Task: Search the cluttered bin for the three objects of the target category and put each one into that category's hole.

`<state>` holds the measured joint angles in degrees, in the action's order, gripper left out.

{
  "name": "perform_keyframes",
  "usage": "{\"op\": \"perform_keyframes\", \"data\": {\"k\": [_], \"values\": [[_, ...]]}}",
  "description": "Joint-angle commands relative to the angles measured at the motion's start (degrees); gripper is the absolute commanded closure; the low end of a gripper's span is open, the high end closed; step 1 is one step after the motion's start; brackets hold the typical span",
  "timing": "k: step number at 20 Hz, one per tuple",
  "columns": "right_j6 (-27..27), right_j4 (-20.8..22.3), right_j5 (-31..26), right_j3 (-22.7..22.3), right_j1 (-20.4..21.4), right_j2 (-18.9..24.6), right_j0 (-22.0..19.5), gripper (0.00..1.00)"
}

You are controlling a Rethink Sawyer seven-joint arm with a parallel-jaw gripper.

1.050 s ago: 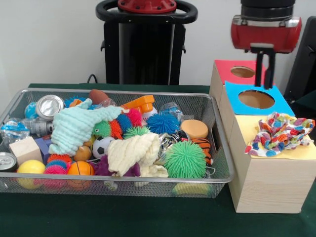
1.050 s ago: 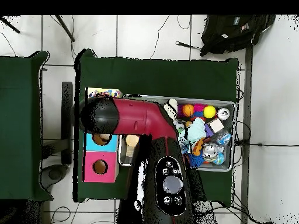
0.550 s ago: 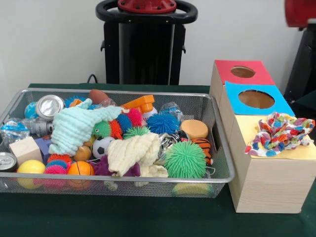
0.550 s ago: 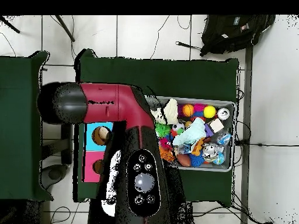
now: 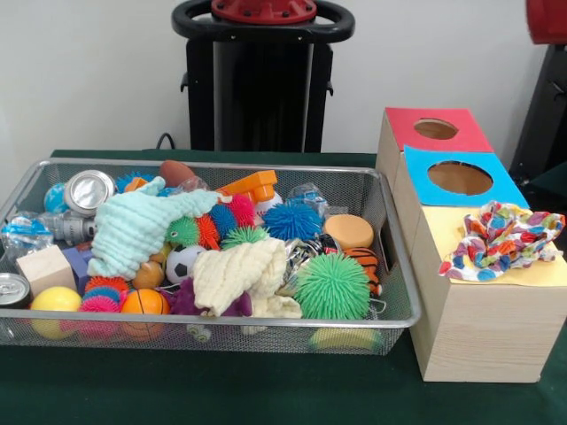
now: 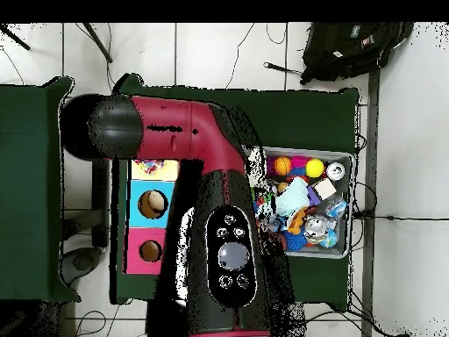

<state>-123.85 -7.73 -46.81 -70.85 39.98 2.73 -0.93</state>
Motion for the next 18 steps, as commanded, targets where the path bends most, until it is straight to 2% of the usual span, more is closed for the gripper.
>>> {"op": "perform_keyframes", "data": {"k": [1,11,18], "values": [[-5.73,0.93,-3.50,1.09,-5.29,-0.40,-3.71,1.00],[-3.17,3.12,-0.70,2.32,-8.67,-0.41,-5.35,1.00],[-4.56,1.86,0.62,4.36,-10.66,0.75,-4.96,1.00]]}}
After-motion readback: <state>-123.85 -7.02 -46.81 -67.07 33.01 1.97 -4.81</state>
